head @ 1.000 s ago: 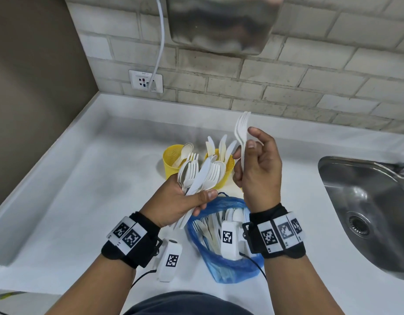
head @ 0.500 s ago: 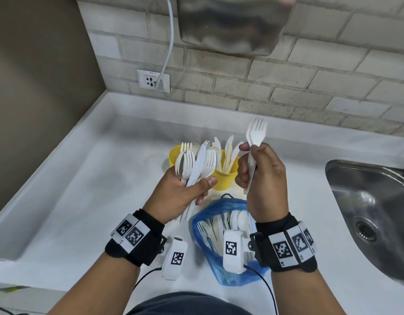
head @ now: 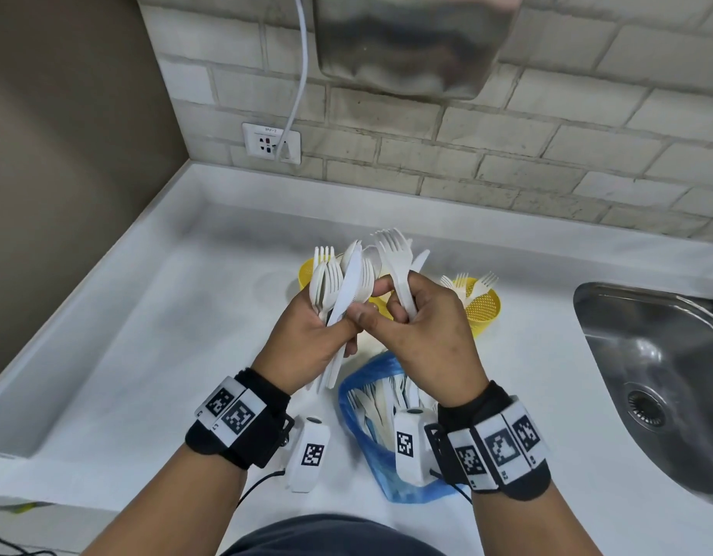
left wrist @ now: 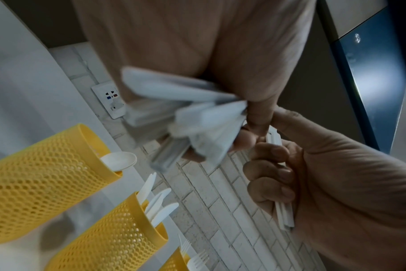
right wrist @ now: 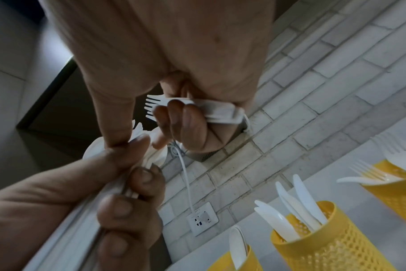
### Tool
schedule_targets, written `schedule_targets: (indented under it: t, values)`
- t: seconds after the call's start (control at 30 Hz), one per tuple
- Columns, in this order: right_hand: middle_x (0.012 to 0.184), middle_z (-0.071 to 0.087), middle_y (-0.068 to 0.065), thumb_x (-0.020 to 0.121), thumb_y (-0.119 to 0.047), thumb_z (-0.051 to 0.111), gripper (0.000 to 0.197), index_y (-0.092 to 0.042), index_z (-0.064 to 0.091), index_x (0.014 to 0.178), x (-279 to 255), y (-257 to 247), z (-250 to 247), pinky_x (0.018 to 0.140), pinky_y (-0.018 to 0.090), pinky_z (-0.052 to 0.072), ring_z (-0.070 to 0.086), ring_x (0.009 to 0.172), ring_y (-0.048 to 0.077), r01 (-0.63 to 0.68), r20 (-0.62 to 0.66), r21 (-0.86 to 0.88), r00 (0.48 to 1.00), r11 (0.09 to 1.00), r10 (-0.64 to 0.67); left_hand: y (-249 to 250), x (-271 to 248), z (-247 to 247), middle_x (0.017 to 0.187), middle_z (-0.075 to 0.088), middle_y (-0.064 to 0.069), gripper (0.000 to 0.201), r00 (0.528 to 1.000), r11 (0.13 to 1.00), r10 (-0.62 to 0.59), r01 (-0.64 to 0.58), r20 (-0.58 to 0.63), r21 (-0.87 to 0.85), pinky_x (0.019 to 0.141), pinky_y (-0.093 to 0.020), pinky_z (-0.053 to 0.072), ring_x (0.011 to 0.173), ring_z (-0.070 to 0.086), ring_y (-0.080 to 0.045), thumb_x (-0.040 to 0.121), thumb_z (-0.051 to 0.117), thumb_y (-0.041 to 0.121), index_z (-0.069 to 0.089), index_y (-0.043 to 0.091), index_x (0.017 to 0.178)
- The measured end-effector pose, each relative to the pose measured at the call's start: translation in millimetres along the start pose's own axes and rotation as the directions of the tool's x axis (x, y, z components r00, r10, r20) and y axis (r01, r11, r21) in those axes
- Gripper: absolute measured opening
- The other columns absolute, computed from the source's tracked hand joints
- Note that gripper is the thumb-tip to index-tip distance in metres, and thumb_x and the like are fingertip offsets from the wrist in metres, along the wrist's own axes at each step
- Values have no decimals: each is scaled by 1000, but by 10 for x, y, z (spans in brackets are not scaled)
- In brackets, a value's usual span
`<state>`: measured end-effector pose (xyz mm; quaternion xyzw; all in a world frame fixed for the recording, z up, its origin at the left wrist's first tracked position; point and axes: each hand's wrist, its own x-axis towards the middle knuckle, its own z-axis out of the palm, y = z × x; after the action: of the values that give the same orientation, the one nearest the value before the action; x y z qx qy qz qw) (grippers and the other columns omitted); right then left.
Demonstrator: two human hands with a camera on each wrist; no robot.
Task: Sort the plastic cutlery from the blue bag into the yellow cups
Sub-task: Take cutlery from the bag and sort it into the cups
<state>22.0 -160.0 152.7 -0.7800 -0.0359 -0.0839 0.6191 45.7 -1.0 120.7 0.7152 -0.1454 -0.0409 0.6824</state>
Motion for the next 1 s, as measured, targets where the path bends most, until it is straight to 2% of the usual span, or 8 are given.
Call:
schedule_targets:
  t: [0.1, 0.23, 0.3, 0.43, 0.53, 0.67, 0.83, 1.0]
  values:
    - [56, 38, -9, 82, -17, 86, 26, -5, 65, 91, 15, 22, -12, 58, 22, 42, 36, 51, 5, -35, 27, 16, 999, 999, 35, -46, 4, -20, 63, 63, 5, 10, 1000, 1000, 1, -1, 21, -7, 60, -29, 48, 52, 54, -17, 101, 63, 10, 66, 4, 94]
    - [64, 54, 24, 85, -1, 79, 26, 13, 58, 93, 14, 24, -32, 62, 22, 55, 61, 53, 17, -32, 56, 185, 998, 982, 22, -26, -1, 5, 72, 68, 2, 19, 999, 999, 8, -5, 45, -54, 57, -31, 49, 54, 56, -19, 95, 67, 23, 68, 7, 107]
    - [79, 60, 41, 89, 7, 72, 27, 23, 54, 100, 4, 1, -28, 53, 22, 51, 66, 53, 24, -59, 72, 314, 997, 947, 38, -12, 1, 21, 86, 73, -3, 25, 998, 996, 26, -20, 60, -90, 56, -31, 49, 58, 56, -23, 94, 69, 21, 68, 9, 116]
    - [71, 51, 29, 92, 0, 71, 25, 16, 52, 96, 34, 75, -27, 51, 39, 20, 34, 54, 29, -111, 95, 428, 993, 897, 77, -14, 5, 18, 93, 73, -10, 24, 996, 992, 36, -27, 78, -120, 55, -31, 49, 58, 56, -26, 97, 68, 16, 67, 10, 120]
    - [69, 47, 8, 94, 1, 67, 18, 12, 54, 100, 75, 93, -64, 50, 32, 22, 34, 53, 16, -127, 61, 517, 992, 847, 111, -31, -17, -2, 67, 61, -8, 12, 998, 994, 0, 7, 63, -108, 51, -28, 46, 50, 53, -22, 97, 68, 15, 64, 4, 95]
    - [72, 46, 2, 93, -4, 69, 20, -3, 55, 109, 106, 85, -87, 51, 30, 26, 34, 53, 11, -125, 37, 580, 991, 805, 128, -28, -15, 4, 60, 56, 1, 28, 999, 994, -1, 5, 34, -112, 49, -28, 45, 47, 51, -22, 97, 68, 11, 64, 28, 75]
    - [69, 53, -2, 96, -10, 67, 10, -7, 58, 100, 85, 132, 61, 54, 32, 32, 39, 55, 14, -118, -53, 498, 985, 859, 166, -23, 14, 50, 57, 59, 3, 12, 996, 999, 26, -28, -84, -21, 51, -27, 47, 49, 54, -17, 95, 71, 14, 63, 15, 87]
    - [72, 59, 7, 82, -36, 74, 34, -6, 60, 92, 68, 189, 222, 60, 34, 41, 47, 56, 14, -103, -119, 322, 982, 941, 148, -80, 50, 82, 74, 67, 17, 28, 977, 997, 42, -29, -208, 69, 63, -18, 49, 66, 65, -4, 90, 78, 28, 64, 13, 109]
